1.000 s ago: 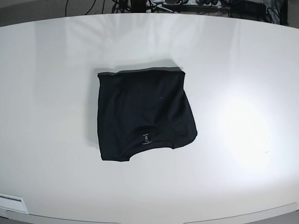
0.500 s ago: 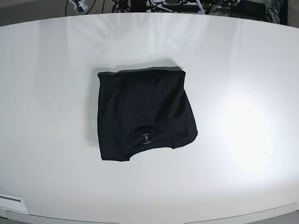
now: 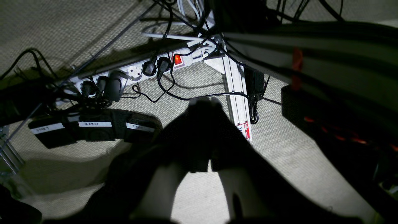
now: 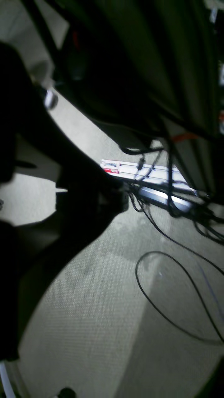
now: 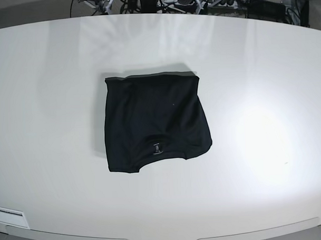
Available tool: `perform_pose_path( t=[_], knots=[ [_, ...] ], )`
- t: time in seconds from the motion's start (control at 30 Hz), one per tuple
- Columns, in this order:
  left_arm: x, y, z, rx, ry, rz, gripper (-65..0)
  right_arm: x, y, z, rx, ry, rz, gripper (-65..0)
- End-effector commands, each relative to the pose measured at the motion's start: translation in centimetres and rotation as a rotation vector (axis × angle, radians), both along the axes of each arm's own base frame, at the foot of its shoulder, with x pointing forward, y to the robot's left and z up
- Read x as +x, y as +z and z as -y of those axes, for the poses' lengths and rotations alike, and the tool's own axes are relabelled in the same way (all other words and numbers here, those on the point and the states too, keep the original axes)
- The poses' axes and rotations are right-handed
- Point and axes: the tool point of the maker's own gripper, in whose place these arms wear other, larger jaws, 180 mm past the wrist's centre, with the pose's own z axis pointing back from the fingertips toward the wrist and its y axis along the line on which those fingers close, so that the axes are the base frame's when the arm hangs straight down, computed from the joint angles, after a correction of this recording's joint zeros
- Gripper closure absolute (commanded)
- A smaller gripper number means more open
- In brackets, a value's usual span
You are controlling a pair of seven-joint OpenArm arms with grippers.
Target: Fold the T-shirt properly
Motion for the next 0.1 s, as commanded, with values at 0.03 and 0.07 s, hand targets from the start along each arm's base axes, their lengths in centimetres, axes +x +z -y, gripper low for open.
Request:
perform_pose_path(
  t=[0.03,0.07],
  knots=[
    [0.3,0.2,0.9,-0.022,0.009,0.024,0.0,0.5,0.2,-0.7,0.027,-0.008,0.021,0.0],
    [0.8,0.3,1.1,-0.028,0.009,0.037,0.0,0.6,0.2,-1.0,0.037,-0.007,0.023,0.0]
  ],
)
